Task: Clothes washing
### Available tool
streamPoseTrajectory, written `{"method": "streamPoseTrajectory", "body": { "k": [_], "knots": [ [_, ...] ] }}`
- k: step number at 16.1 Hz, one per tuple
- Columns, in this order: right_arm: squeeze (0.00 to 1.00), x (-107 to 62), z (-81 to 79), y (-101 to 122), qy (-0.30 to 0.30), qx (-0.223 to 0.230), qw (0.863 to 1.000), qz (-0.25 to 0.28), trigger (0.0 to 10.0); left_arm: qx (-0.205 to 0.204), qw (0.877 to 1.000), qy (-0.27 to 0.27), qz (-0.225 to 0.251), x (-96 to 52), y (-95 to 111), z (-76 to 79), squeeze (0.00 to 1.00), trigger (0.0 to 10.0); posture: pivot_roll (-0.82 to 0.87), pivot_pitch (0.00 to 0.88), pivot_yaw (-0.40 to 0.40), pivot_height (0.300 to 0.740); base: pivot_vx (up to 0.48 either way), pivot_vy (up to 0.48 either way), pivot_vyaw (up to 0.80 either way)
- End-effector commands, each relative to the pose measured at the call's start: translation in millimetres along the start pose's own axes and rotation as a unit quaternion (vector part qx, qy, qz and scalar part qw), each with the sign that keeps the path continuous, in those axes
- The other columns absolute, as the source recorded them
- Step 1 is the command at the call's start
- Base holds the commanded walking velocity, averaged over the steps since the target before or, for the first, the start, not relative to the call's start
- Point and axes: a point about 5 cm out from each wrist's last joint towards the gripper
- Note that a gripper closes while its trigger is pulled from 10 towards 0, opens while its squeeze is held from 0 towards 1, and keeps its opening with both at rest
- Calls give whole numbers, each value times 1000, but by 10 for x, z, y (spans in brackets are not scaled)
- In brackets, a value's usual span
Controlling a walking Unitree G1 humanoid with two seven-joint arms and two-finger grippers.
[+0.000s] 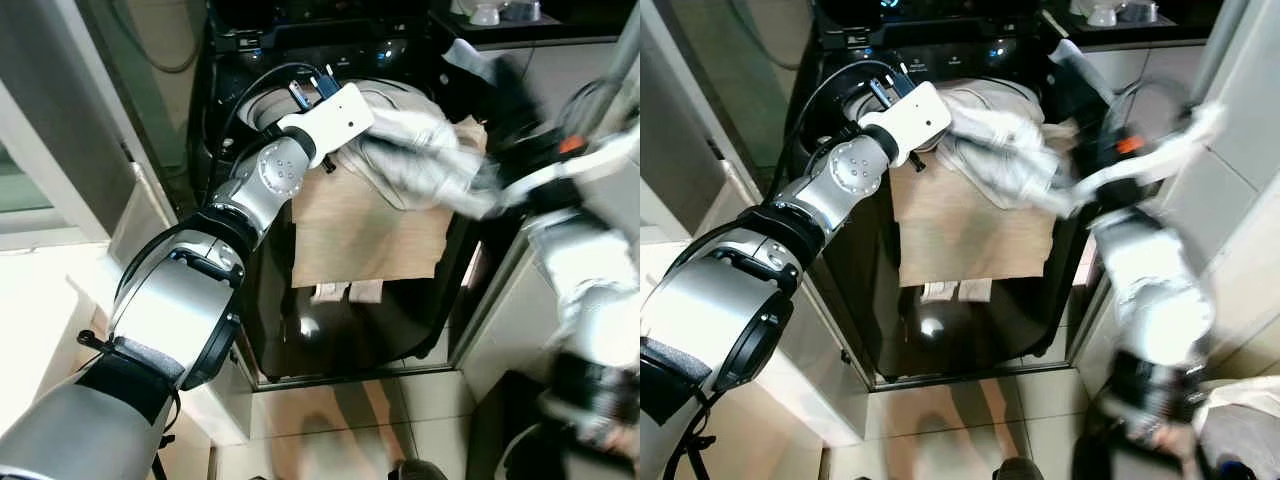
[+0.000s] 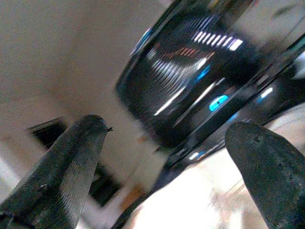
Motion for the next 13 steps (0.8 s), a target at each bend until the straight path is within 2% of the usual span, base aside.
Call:
{"method": "streamPoseTrajectory", "body": {
  "k": [1, 2, 3, 4, 5, 6, 7, 9, 10, 11, 13],
  "knots": [
    [1000, 33, 106, 134, -54, -82, 995, 31, 10000, -6, 1000, 7, -17, -14, -73, -50, 0, 0, -241, 0, 83, 740, 0, 0, 0],
    [451, 47, 159, 239, -89, -239, 966, 47, 10000, -6, 1000, 7, -17, -13, -72, -49, 0, 0, -241, 0, 83, 740, 0, 0, 0],
    [0, 50, 133, 316, -92, -388, 915, 66, 10000, -6, 1000, 7, -18, -13, -72, -48, 0, 0, -240, 0, 84, 740, 0, 0, 0],
    [0, 51, 118, 333, -89, -422, 899, 72, 10000, -6, 1000, 7, -18, -13, -72, -47, 0, 0, -240, 0, 84, 740, 0, 0, 0],
    [0, 51, 86, 403, -87, -498, 858, 93, 10000, -5, 1000, 7, -18, -15, -77, -47, 0, 0, -240, 0, 83, 740, 0, 0, 0],
    [0, 52, 83, 379, -80, -499, 858, 86, 10000, -5, 1000, 7, -19, -15, -80, -48, 0, 0, -240, 0, 84, 740, 0, 0, 0],
    [0, 50, 95, 286, -62, -489, 868, 59, 10000, -5, 1000, 7, -19, -15, -81, -52, 0, 0, -240, 0, 86, 740, 0, 0, 0],
    [0, -5, 157, -90, -11, -456, 889, -36, 10000, -3, 1000, 8, -17, -8, -62, -59, 0, 0, -242, 0, 90, 740, 0, 0, 0],
    [0, -99, 236, -348, 11, -428, 898, -98, 10000, 1, 1000, 8, -14, 5, -33, -64, 0, 0, -244, 0, 92, 740, 0, 0, 0],
    [0, -124, 259, -395, 13, -427, 898, -109, 10000, 1, 1000, 8, -12, 8, -23, -64, 0, 0, -243, 0, 93, 740, 0, 0, 0],
    [0, -241, 419, -544, -14, -396, 909, -131, 10000, -22, 1000, 7, -8, 37, 28, -129, 0, 0, -247, 0, 102, 740, 0, 0, 0]
  ]
}}
Point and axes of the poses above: a point about 5 cm out from each wrist's last joint towards the gripper, its own x axis pointing out of the wrist towards the gripper, its own y axis along the axis of the wrist's last joint, z = x × y, and after that the axes turned 14 degrees about x, right-handed
